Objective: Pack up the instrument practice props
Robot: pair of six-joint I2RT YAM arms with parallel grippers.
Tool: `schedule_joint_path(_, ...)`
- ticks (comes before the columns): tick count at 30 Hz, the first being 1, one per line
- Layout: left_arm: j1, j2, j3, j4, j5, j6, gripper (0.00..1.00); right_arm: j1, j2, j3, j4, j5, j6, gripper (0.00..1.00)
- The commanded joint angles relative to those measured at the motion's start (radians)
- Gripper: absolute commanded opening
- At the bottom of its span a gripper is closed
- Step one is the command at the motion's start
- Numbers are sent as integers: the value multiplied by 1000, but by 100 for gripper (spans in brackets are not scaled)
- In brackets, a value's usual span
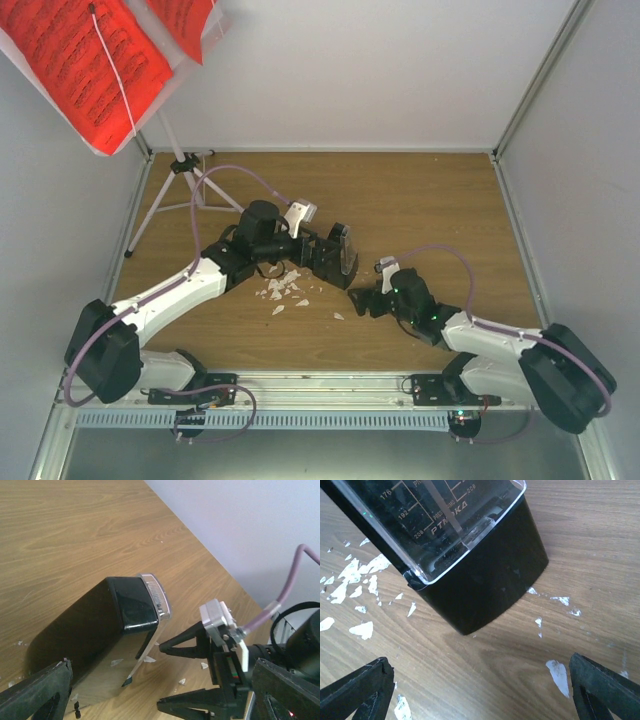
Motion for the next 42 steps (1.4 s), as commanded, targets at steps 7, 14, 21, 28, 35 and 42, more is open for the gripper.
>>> schedule_joint_path(7,45,-113,-58,25,-25,-9,98,3,154,69,151,125,18,93)
schedule_joint_path(14,70,-150,-73,3,-33,-4,98,-87,161,60,138,180,37,92)
schedule_joint_path(21,91,-186,-81,-20,-34,5,98,-170,160,88,134,125,-42,93)
schedule_joint_path(28,122,-216,-101,-32,-31,16,98,-106,61,35,168,-1,-164,100)
schedule_joint_path(35,135,-224,-114,-27,-20,10,98,10,149,6,274,44,-154,100)
schedule_joint_path(42,140,-261,-142,-41,-24,1,99,34,272,61,280,137,-141,100)
